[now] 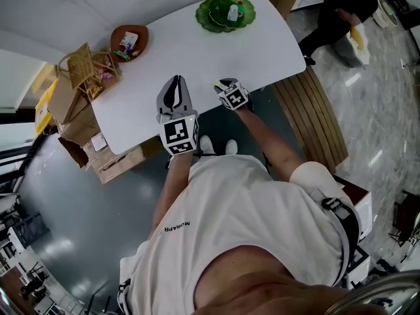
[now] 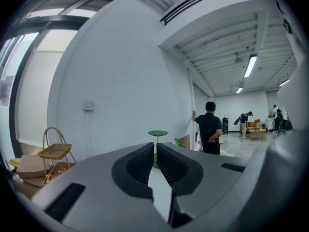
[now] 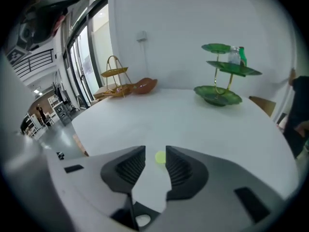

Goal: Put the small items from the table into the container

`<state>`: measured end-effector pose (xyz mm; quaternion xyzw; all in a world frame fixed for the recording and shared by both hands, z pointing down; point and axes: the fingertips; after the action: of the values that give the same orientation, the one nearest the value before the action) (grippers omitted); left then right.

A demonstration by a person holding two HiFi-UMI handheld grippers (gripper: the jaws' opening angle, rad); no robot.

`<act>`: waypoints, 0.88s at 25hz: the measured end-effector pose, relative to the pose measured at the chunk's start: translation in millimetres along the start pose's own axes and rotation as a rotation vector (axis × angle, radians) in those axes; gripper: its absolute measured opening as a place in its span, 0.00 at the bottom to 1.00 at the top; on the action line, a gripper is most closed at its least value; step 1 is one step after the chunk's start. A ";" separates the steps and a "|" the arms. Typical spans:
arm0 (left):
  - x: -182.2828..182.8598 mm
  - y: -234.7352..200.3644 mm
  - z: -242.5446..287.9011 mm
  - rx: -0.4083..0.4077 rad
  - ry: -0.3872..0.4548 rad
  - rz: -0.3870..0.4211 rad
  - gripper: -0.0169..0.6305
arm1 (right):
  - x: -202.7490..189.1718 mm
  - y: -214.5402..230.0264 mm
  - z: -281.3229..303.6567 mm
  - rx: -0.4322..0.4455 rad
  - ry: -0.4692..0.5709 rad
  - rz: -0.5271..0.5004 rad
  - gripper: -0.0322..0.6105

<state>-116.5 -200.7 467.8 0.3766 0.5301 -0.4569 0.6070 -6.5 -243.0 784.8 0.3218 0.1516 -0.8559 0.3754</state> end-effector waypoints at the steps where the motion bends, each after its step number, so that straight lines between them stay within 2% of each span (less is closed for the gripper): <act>1: -1.7 -0.5 0.2 0.000 -0.007 0.001 0.04 | -3.5 1.3 6.1 -0.005 -0.014 0.021 0.24; 3: -3.1 -1.4 1.4 -0.001 -0.013 0.000 0.04 | -7.5 4.9 15.5 -0.016 -0.034 0.042 0.24; 8: -6.6 -8.8 2.2 0.008 -0.019 0.005 0.04 | -6.1 8.1 33.3 -0.026 -0.027 0.010 0.27; 13: -8.6 -9.2 0.8 0.014 -0.036 0.019 0.04 | -27.2 11.1 40.0 -0.043 -0.082 0.001 0.27; 16: -8.8 -7.3 1.8 0.008 -0.041 0.041 0.04 | -31.6 13.7 45.7 -0.051 -0.069 -0.016 0.23; 22: -6.5 -2.7 1.8 0.003 -0.035 0.051 0.04 | -13.1 13.5 29.3 -0.056 0.016 -0.016 0.22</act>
<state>-118.7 -202.2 474.6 0.3828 0.5088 -0.4489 0.6269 -2.6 -259.7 815.2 0.3167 0.1812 -0.8516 0.3763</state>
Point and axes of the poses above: the fingertips, and each gripper's own axes: z forward along the fingers, y to its right, x out of its top, and after that the axes turned 9 degrees about -x, right-handed
